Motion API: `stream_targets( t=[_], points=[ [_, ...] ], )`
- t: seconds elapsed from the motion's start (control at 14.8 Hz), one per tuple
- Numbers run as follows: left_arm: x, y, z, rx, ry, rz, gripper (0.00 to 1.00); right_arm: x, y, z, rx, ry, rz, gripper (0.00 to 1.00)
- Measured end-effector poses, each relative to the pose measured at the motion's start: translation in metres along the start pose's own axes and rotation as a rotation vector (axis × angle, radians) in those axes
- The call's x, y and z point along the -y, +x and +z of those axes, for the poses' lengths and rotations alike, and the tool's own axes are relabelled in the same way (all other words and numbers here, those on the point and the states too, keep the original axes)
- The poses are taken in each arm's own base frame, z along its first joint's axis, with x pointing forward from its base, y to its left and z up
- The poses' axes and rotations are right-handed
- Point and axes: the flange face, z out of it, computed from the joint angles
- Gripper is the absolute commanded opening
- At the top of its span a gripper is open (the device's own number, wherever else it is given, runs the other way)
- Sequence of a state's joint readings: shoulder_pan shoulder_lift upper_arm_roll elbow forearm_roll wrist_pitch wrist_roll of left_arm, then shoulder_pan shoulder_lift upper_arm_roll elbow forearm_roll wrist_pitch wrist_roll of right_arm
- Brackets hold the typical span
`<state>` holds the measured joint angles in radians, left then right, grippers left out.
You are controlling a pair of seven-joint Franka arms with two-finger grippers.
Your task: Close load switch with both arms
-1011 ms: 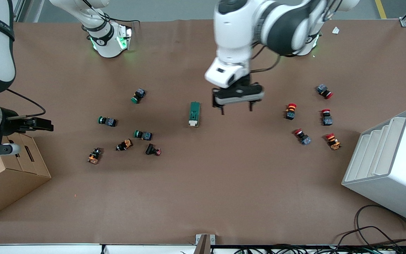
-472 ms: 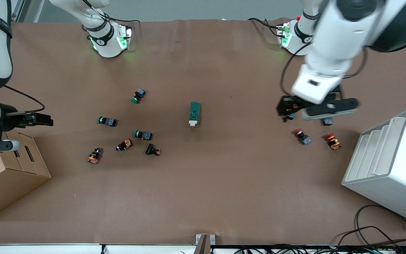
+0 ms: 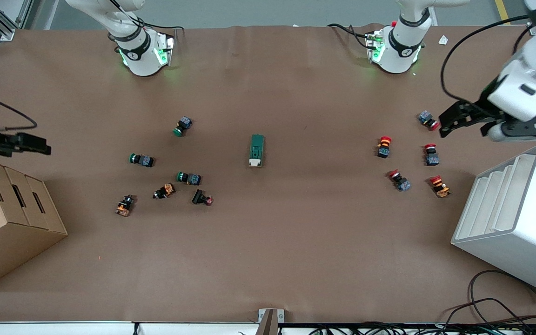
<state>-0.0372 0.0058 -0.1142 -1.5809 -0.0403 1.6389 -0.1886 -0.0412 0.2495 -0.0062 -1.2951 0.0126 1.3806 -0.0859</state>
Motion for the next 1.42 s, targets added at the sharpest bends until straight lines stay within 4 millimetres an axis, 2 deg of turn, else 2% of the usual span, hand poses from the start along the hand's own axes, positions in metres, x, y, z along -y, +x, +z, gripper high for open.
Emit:
stream_targets(
  t=[0.2,0.34,0.67,1.21,1.42],
  points=[
    [0.030,-0.010,-0.003,0.016,-0.003,0.011,1.00,0.004,-0.018,-0.023,-0.035,-0.003,-0.004,1.00],
    [0.038,-0.018,-0.004,0.044,0.002,0.023,1.00,0.003,-0.024,-0.031,-0.049,-0.005,0.000,1.00],
    [0.036,-0.033,-0.007,0.059,0.009,0.037,1.00,-0.010,-0.042,-0.050,-0.085,-0.009,0.029,1.00],
    [0.041,-0.019,-0.006,-0.008,0.031,0.130,1.00,-0.019,-0.057,-0.062,-0.103,-0.020,0.048,1.00],
    [0.039,-0.018,-0.004,-0.004,0.031,0.133,1.00,-0.014,-0.073,-0.075,-0.129,-0.021,0.042,1.00]
  ],
)
